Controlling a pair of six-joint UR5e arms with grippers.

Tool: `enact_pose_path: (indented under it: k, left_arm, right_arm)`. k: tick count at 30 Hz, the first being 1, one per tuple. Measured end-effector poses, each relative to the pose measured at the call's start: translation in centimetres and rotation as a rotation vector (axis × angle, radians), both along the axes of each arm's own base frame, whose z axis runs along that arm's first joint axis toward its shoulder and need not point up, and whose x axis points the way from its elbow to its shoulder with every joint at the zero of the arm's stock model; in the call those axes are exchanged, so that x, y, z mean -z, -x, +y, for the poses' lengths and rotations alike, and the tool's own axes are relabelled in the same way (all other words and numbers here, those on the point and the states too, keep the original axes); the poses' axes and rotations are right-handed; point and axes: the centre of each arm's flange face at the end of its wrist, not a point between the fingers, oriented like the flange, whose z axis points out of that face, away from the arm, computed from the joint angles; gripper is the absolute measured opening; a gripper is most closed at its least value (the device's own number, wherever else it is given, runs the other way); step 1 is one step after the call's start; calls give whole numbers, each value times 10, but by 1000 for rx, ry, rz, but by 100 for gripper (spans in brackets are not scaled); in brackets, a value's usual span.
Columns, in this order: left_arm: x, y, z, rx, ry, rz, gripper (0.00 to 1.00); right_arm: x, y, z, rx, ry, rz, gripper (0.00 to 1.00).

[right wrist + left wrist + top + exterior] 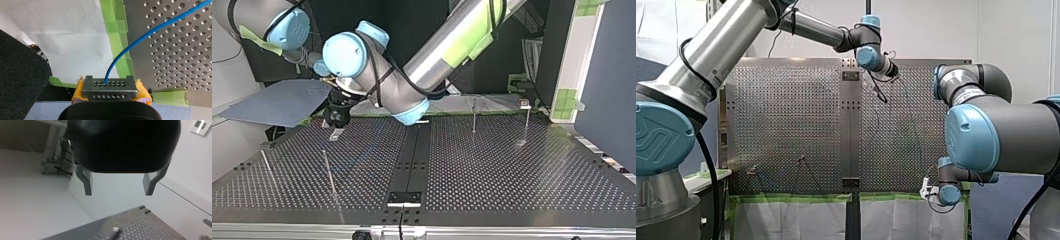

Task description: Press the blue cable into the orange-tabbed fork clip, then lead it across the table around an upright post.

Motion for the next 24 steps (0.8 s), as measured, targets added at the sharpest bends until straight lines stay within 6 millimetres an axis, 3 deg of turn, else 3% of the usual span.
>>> enact_pose_path:
  k: [6,16,24]
  left_arm:
    - [15,9,-20,-16,-35,21,100]
    - [37,-14,-33,-101,-55,17,100]
    - [17,-27,-34,-177,-3,-22,100]
  right_arm:
    - [0,2,0,6,-3,-6,0]
    - [0,3,-1,9,0,-9,0]
    - [0,4,-2,12,1,-12,0]
